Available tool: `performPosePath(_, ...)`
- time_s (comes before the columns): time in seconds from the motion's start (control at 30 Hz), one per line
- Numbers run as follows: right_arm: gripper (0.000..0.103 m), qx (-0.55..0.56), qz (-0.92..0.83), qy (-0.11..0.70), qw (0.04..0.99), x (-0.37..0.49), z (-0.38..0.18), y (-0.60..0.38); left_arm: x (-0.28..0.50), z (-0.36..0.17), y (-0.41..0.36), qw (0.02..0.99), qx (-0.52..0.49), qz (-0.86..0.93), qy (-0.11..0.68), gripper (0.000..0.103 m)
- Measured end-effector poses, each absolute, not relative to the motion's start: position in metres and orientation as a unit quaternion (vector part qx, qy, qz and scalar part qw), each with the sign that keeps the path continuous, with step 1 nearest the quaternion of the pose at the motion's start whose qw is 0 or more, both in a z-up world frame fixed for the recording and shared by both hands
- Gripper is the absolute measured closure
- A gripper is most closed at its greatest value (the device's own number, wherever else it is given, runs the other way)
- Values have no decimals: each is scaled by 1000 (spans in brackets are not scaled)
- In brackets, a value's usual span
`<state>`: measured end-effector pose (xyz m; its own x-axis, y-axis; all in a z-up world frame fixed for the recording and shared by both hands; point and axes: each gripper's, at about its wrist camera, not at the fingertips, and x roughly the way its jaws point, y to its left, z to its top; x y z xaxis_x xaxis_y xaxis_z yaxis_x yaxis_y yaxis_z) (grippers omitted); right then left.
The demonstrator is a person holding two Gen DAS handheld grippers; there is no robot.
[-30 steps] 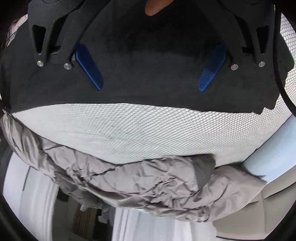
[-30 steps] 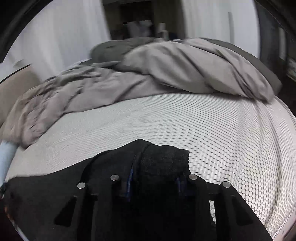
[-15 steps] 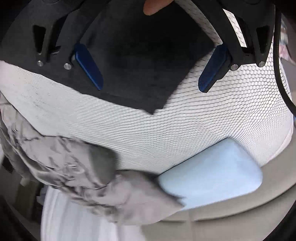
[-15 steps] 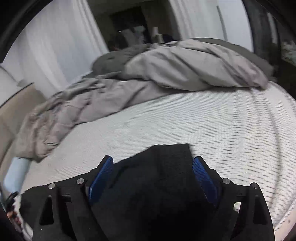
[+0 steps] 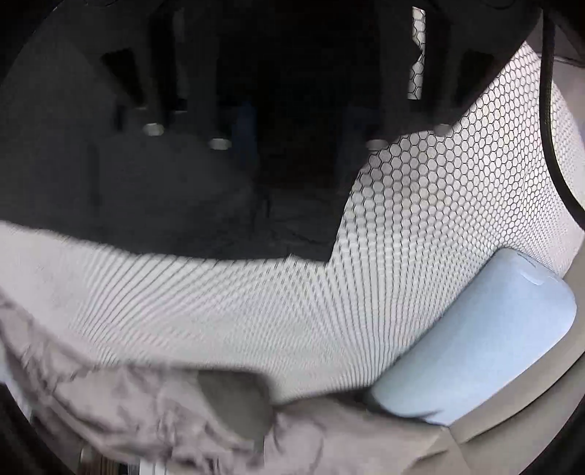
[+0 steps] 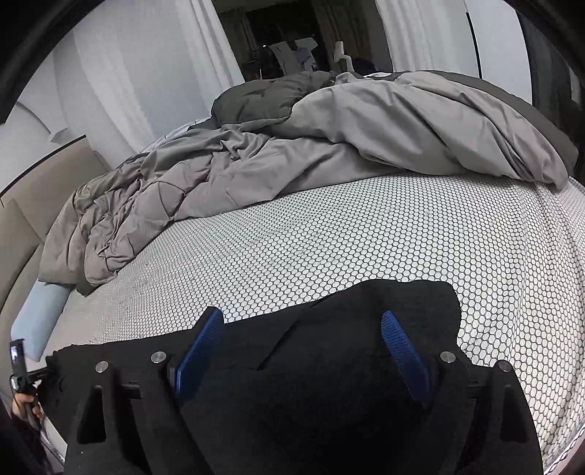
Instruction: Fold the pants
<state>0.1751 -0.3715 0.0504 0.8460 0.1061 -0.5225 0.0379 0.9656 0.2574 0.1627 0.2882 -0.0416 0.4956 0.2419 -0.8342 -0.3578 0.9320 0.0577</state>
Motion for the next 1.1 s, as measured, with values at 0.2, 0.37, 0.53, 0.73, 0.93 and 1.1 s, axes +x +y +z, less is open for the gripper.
performPosePath(0.2, 13, 129, 15, 278, 952, 180, 49, -375, 163, 0, 280, 897, -53, 169, 404, 86)
performPosePath(0.37, 13, 131, 16, 278, 952, 181, 48, -377, 207, -30, 301, 855, -68, 192, 477, 75)
performPosePath(0.53, 13, 130, 20, 278, 951, 177, 48, -377, 189, -35, 300, 854, -94, 195, 472, 37)
performPosePath(0.73, 13, 97, 68, 296, 948, 165, 43, -348, 136, 35, 234, 908, -100, 135, 384, 1)
performPosePath(0.93, 5, -5, 162, 332, 929, 148, 19, -262, 131, 30, 78, 923, -55, -16, 381, 1)
performPosePath(1.1, 5, -94, 210, 391, 891, 144, -31, -198, 146, -27, -32, 879, -30, -157, 450, 1)
